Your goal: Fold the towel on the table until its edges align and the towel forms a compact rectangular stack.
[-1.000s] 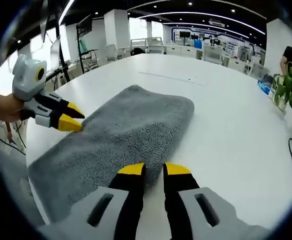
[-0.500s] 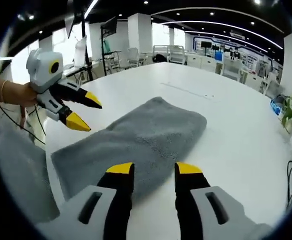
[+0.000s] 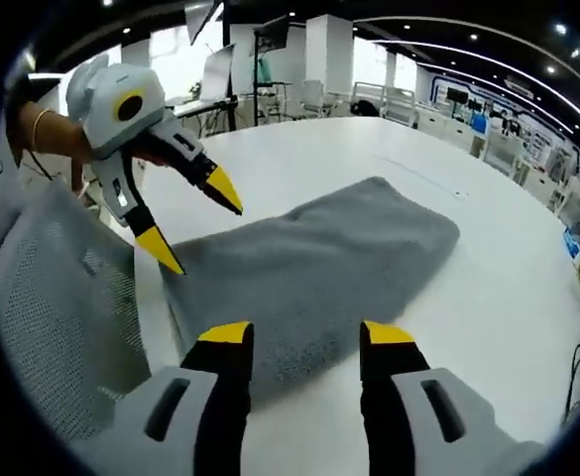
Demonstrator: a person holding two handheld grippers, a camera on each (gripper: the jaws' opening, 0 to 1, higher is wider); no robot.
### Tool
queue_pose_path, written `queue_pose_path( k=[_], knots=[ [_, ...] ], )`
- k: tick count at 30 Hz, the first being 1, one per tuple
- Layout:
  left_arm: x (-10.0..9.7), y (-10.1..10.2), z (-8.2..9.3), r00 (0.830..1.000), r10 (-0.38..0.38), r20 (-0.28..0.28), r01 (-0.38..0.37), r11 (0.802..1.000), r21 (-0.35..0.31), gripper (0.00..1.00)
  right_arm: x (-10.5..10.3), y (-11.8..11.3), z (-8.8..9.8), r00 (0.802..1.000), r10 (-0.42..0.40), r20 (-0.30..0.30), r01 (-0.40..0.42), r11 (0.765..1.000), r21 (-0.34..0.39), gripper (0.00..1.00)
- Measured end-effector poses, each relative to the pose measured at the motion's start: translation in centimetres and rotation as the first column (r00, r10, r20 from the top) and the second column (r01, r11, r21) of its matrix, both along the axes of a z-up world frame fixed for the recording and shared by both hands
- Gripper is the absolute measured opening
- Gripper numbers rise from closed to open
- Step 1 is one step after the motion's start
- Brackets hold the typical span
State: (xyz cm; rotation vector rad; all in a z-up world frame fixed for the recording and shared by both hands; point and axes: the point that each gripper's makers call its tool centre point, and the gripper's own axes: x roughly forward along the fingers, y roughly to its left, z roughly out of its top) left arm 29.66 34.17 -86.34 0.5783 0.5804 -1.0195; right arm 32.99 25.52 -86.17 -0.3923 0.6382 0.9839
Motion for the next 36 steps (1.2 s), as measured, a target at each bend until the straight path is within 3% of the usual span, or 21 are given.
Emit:
queue_pose_path(
  k=[4, 11, 13, 15, 18, 21, 25, 29, 33, 36],
  knots=[
    [-1.5, -0.3, -0.7, 0.999, -0.018, -0.033, 0.018, 1.0, -0.012, 0.47, -1.7, 0.0, -1.5, 0.999, 0.02, -0.028, -0.02, 1.0, -0.003, 0.42],
    [-3.6, -0.1, -2.1, 0.996, -0.058, -0.06, 0.059, 0.998, 0.02, 0.42, -4.4, 0.3, -2.3, 0.997, 0.054, -0.061, -0.055, 0.998, -0.005, 0.41],
    [-4.0, -0.1, -2.4, 0.996, -0.072, -0.06, 0.074, 0.997, 0.033, 0.35, -5.2, 0.7, -2.0, 0.996, 0.074, -0.053, -0.074, 0.997, -0.005, 0.4],
    [-4.6, -0.2, -2.5, 0.994, -0.095, -0.062, 0.098, 0.995, 0.035, 0.2, -6.0, 1.2, -1.9, 0.993, 0.104, -0.047, -0.104, 0.995, -0.002, 0.39],
    [-4.8, 0.1, -3.7, 0.992, -0.115, -0.057, 0.12, 0.988, 0.095, 0.24, -6.9, 1.7, -2.4, 0.986, 0.166, -0.034, -0.167, 0.985, -0.032, 0.35],
    [-4.6, -0.1, -3.9, 0.992, -0.117, -0.042, 0.121, 0.987, 0.11, 0.24, -7.8, 1.8, -3.4, 0.976, 0.215, -0.045, -0.218, 0.972, -0.084, 0.32],
    [-4.1, 0.0, -4.2, 0.992, -0.123, -0.024, 0.125, 0.983, 0.137, 0.23, -7.8, 1.7, -4.9, 0.973, 0.224, -0.051, -0.228, 0.966, -0.12, 0.32],
    [-4.1, 0.1, -4.6, 0.991, -0.128, -0.035, 0.132, 0.98, 0.149, 0.23, -7.6, 1.7, -5.3, 0.977, 0.207, -0.057, -0.213, 0.967, -0.138, 0.29],
    [-3.8, 0.0, -4.5, 0.993, -0.106, -0.047, 0.111, 0.986, 0.121, 0.21, -6.9, 1.8, -5.7, 0.98, 0.192, -0.057, -0.198, 0.97, -0.144, 0.23],
    [-3.6, 0.1, -4.5, 0.992, -0.106, -0.066, 0.112, 0.988, 0.101, 0.21, -6.9, 1.7, -5.4, 0.97, 0.24, -0.031, -0.242, 0.952, -0.19, 0.19]
  ],
)
